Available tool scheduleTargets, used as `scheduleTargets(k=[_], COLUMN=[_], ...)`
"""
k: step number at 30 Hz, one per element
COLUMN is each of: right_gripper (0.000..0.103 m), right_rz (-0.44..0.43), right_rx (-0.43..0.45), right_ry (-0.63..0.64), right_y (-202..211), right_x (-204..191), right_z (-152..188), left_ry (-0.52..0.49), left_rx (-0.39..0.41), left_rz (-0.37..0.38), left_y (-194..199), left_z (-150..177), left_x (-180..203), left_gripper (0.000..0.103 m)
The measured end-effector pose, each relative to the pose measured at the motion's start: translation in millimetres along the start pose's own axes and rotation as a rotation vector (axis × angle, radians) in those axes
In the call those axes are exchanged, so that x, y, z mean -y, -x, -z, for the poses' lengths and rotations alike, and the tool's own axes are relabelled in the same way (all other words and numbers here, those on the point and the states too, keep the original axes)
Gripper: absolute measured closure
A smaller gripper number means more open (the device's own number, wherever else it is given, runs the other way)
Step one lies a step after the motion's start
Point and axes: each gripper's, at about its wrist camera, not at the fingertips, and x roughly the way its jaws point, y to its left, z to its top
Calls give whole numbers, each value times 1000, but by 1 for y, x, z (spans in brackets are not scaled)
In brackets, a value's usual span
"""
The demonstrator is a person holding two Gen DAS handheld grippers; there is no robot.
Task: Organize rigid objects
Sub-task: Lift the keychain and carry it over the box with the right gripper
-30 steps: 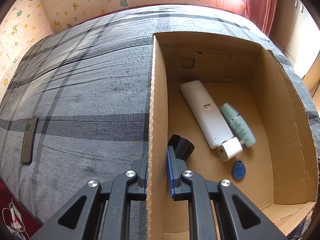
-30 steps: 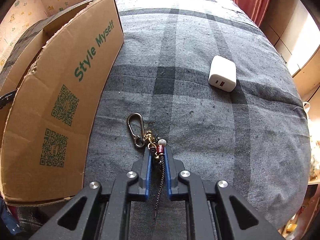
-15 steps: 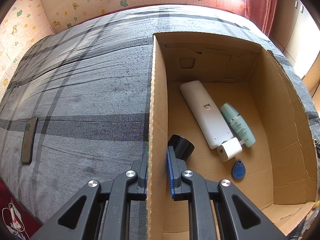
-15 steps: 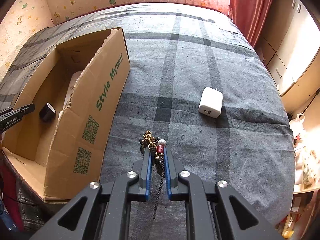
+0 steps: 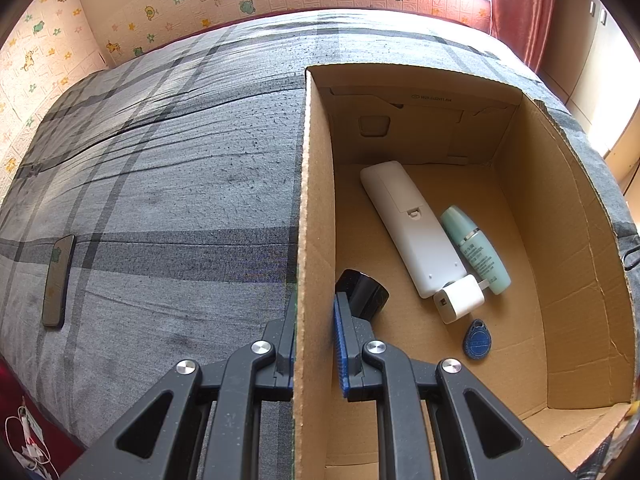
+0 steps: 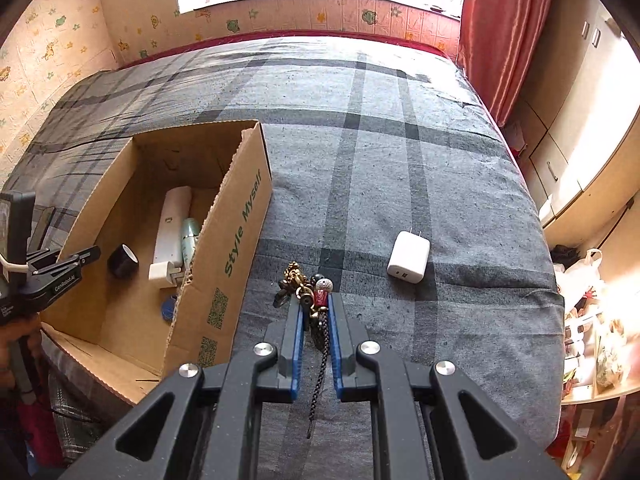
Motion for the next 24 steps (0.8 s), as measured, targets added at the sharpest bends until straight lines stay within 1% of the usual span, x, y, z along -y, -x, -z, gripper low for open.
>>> scheduleTargets(k=[5, 14, 19, 24], right_gripper=[93, 93, 93, 93], right_rz=[-5, -42, -79, -110], right_rx=[34, 87, 108, 107], right_ry=[20, 65, 96, 126], right_y=[15, 29, 30, 22], right_x=[-9, -36, -58, -80], right_z=[-15, -43, -59, -72], left_ry=[-2, -2, -4, -4], left_rx=[-1, -1, 0, 1], left_rz=[-1, -1, -4, -5], left_y=[0, 0, -1, 0], left_z=[0, 0, 0, 0], left_x=[1, 1, 1, 2], left_gripper=[88, 88, 88, 88])
